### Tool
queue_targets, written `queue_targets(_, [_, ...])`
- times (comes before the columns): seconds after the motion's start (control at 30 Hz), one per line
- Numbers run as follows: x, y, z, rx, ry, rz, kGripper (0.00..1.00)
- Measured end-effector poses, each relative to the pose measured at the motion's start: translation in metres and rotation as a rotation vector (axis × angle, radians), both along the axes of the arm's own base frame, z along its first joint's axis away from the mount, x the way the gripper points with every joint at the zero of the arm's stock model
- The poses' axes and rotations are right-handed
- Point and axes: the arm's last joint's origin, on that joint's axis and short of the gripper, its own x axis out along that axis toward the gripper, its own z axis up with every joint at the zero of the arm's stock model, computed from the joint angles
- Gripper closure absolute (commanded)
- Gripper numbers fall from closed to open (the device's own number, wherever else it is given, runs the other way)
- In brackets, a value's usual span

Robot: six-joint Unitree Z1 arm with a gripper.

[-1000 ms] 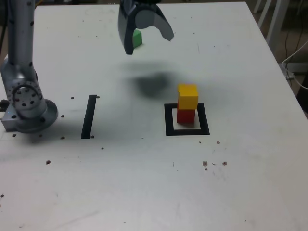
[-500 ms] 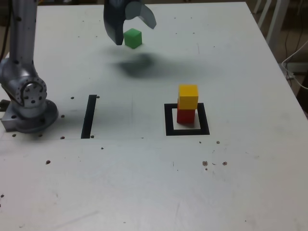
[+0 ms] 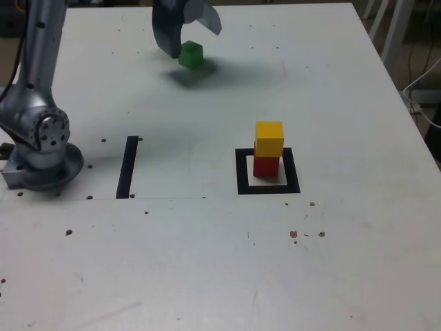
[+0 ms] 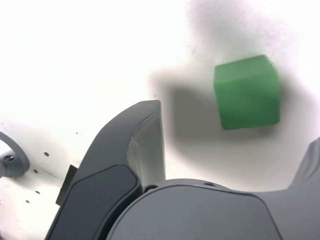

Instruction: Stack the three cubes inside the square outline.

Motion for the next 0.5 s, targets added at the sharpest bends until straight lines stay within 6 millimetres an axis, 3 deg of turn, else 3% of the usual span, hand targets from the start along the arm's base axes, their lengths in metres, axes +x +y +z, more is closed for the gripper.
queue_targets(0.3, [0.007,0.03,-0.019,-0.049,-0.003,0.005,0.05])
queue_targets(0.5, [0.008,0.042,-0.028,-0.083,-0.003,0.0,0.23])
